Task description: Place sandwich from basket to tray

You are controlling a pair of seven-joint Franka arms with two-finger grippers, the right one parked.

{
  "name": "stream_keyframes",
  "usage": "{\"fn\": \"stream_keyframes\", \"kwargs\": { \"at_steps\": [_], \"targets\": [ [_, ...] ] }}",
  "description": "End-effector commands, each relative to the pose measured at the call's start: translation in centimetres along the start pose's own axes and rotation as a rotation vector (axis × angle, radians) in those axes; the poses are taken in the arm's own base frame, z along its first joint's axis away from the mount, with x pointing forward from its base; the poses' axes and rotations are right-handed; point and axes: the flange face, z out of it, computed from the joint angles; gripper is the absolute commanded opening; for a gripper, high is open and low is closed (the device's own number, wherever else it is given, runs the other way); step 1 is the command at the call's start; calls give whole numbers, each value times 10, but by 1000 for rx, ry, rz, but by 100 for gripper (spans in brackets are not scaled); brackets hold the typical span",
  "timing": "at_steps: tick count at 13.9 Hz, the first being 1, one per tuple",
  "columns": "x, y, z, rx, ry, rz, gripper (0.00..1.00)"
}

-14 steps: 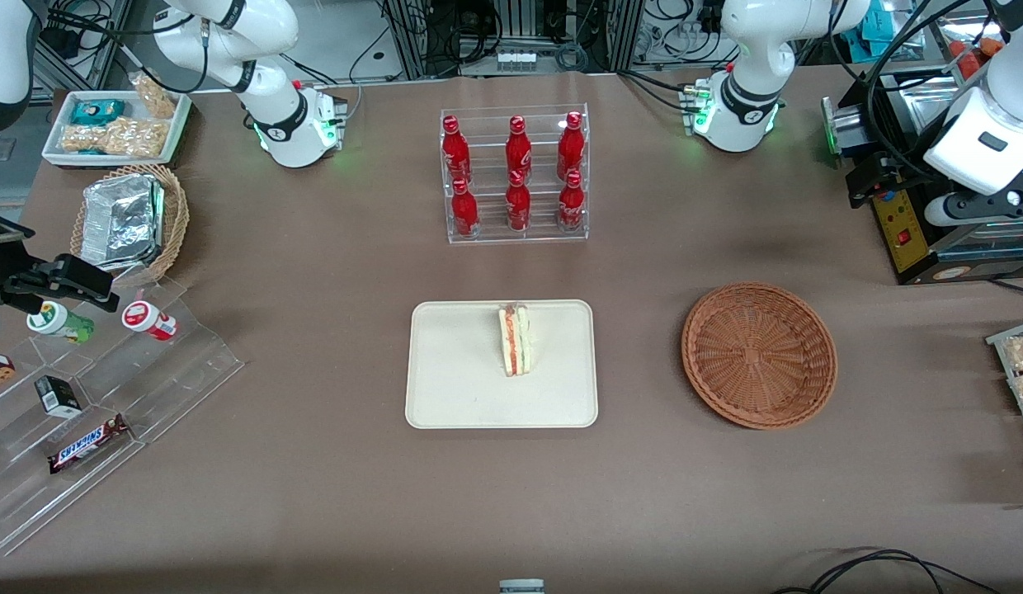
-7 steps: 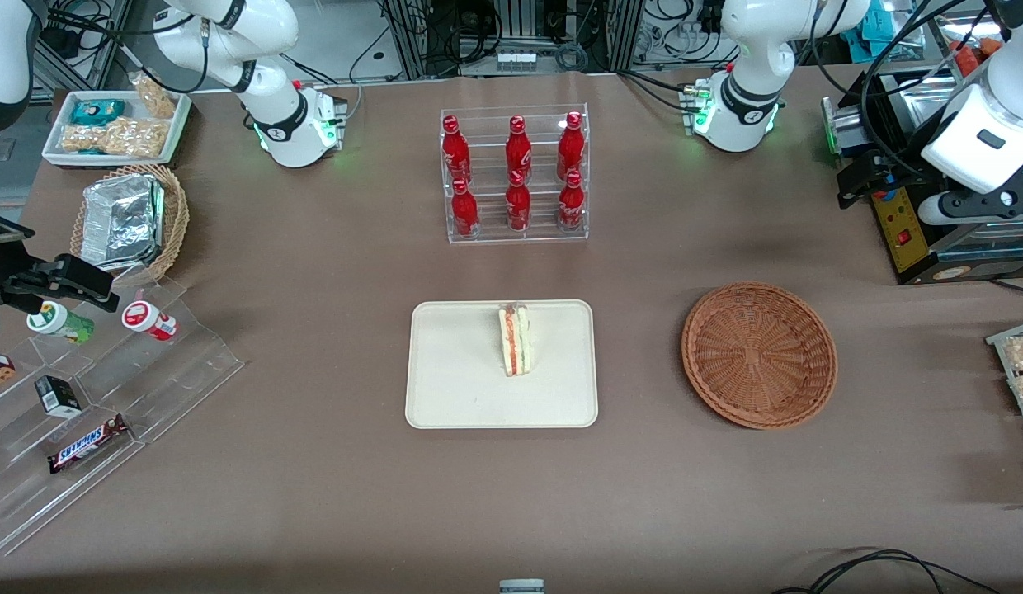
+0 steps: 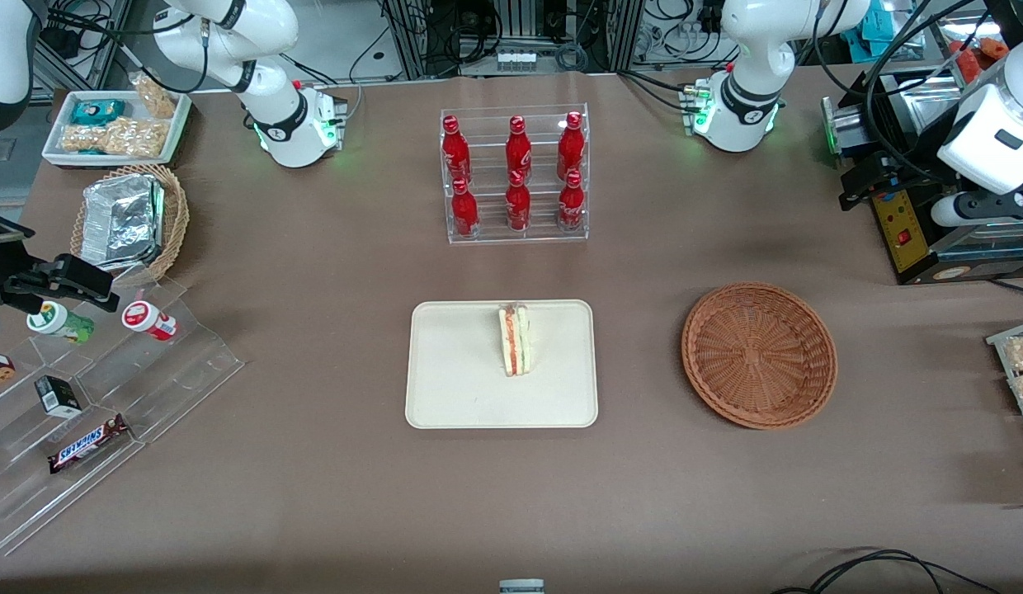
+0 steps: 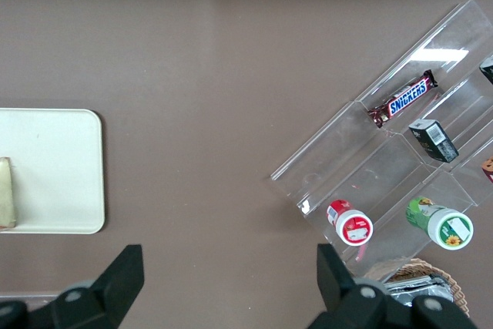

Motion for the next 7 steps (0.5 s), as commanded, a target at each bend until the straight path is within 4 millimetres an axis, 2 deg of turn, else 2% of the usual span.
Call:
{"fn": "stream_keyframes", "kwargs": {
  "at_steps": [1, 7],
  "targets": [
    [-1, -2, -5, 46, 18, -14, 100],
    [-1, -4, -4, 59, 14, -16, 100]
  ]
}}
